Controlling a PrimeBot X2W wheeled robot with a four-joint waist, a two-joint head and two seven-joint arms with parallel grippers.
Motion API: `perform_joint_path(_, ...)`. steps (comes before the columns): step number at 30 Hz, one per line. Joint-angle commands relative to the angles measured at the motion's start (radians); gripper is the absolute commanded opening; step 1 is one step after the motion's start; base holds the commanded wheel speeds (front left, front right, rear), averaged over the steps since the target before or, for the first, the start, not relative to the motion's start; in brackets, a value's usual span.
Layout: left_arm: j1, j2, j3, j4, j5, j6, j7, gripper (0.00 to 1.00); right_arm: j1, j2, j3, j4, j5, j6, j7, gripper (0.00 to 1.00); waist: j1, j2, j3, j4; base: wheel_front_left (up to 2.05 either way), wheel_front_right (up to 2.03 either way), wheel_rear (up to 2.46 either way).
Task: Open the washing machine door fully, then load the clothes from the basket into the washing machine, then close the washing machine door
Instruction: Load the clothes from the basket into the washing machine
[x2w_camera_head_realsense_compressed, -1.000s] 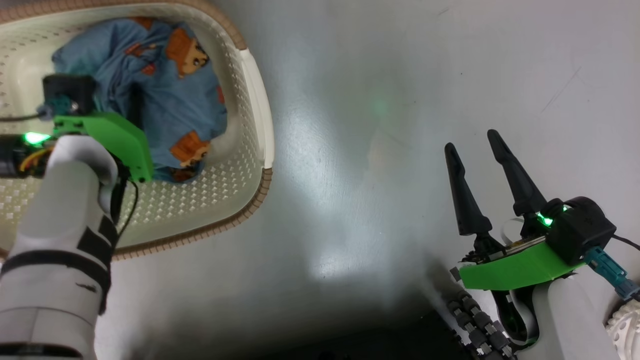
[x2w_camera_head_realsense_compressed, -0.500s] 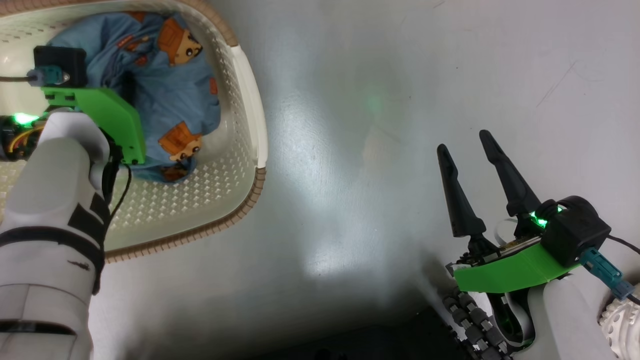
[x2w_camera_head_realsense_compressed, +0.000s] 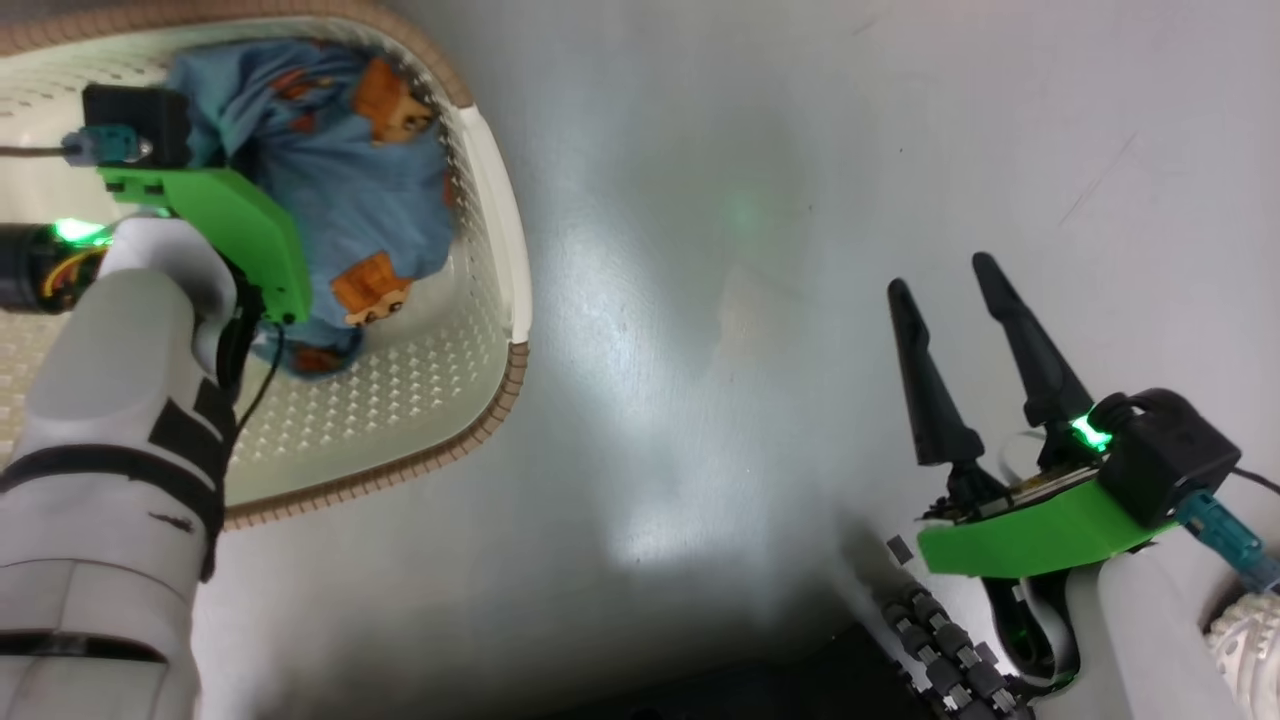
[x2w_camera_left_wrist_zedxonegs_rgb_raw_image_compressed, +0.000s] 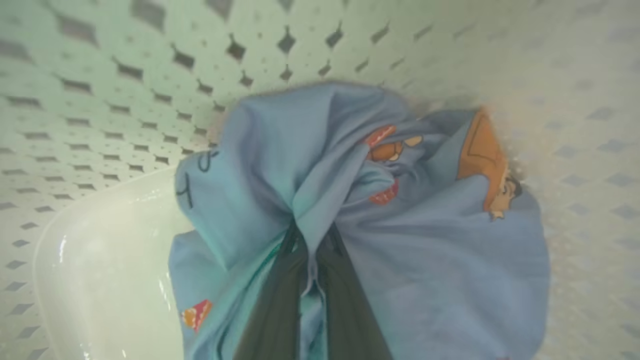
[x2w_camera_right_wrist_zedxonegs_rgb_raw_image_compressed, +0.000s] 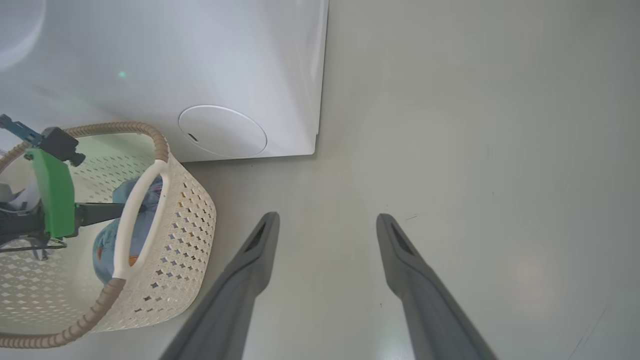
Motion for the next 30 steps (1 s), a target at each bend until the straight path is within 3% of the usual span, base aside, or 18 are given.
perform_joint_path(1,0.038,0.026,0.009,-0.01,-0.014,-0.005,-0.032,0.0,0.013,0.001,0.01,-0.019,0.002,0.002,-0.005,1.0,0.0,-0.0001,-0.027,0.011,0.0,0.0,0.0)
perform_joint_path(9,0.114,-0.016,0.02,-0.042,-0.063,-0.028,-0.126,0.0,-0.011,0.001,-0.012,-0.005,-0.021,0.002,-0.005,1.0,0.0,-0.0001,-0.131,0.062,0.0,0.0,0.0)
perform_joint_path(16,0.225,-0.035,0.019,-0.123,-0.091,-0.039,-0.149,0.0,-0.013,0.001,-0.015,0.03,-0.04,0.002,-0.005,1.0,0.0,-0.0001,-0.254,0.103,0.0,0.0,0.0)
perform_joint_path(30,0.584,-0.041,0.074,-0.507,-0.098,-0.037,-0.15,0.0,0.058,-0.008,-0.015,0.129,-0.047,0.002,-0.005,1.0,0.0,-0.0001,-0.587,0.174,0.0,0.0,0.0)
